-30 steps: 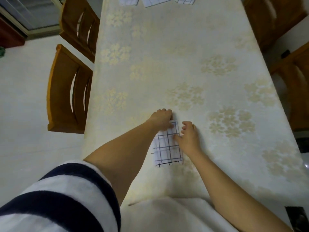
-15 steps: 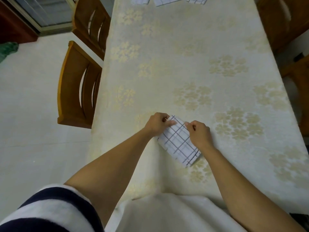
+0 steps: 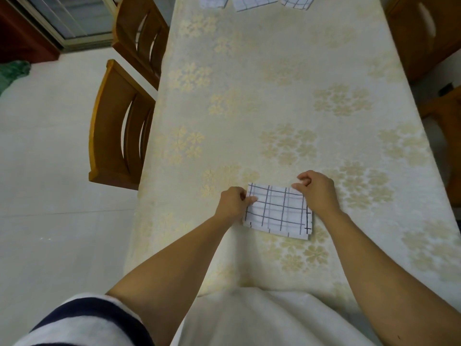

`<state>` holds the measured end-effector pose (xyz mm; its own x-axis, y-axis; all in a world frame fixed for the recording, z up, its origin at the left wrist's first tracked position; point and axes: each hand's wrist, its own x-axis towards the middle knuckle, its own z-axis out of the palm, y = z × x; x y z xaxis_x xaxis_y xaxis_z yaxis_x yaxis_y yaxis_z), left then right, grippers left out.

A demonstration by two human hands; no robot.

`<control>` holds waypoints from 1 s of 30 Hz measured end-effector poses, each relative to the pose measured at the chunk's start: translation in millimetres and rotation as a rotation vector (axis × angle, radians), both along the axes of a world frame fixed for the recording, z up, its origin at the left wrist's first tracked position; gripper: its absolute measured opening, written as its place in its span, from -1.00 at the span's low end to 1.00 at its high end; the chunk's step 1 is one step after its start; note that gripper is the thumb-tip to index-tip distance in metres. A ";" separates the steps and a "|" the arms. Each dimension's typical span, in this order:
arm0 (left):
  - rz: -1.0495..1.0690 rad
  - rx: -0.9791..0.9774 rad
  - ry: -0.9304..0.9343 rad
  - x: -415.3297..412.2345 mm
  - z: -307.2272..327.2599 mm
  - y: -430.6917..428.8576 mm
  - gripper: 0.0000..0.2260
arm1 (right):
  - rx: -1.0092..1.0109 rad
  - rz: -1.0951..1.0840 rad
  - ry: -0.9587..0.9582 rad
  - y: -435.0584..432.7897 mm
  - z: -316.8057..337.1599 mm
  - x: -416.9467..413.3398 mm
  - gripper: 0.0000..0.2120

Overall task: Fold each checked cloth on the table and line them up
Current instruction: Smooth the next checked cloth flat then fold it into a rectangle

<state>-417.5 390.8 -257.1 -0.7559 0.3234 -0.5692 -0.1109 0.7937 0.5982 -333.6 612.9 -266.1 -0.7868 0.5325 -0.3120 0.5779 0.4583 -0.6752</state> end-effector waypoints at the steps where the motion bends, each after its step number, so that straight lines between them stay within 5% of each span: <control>1: 0.026 0.016 0.006 4.0 2.0 1.3 -0.71 | 0.137 -0.008 0.021 -4.7 -2.6 1.3 -0.68; 4: -0.015 -0.082 0.342 20.6 7.9 1.3 -0.60 | 0.512 -0.012 0.080 -30.6 2.3 4.9 -0.59; 7: -0.333 -0.115 0.676 33.3 -0.7 12.5 -0.60 | 0.518 0.118 0.162 -74.8 5.1 4.6 -0.53; 12: -0.722 -0.196 0.466 39.2 -27.1 24.8 -0.46 | 0.427 0.317 -0.071 -100.1 -26.9 22.6 -0.38; 15: -0.721 -0.210 0.473 38.0 -31.8 15.4 -0.47 | 0.571 0.383 -0.174 -86.6 -38.0 37.5 -0.39; 24: -0.768 -0.417 0.553 25.2 -30.4 -27.9 -0.44 | 0.587 0.284 -0.374 -43.0 -31.7 63.9 -0.34; 30: -0.654 -0.216 0.582 23.9 -16.9 -16.6 -0.47 | 0.603 0.208 -0.182 -61.1 -8.5 39.0 -0.42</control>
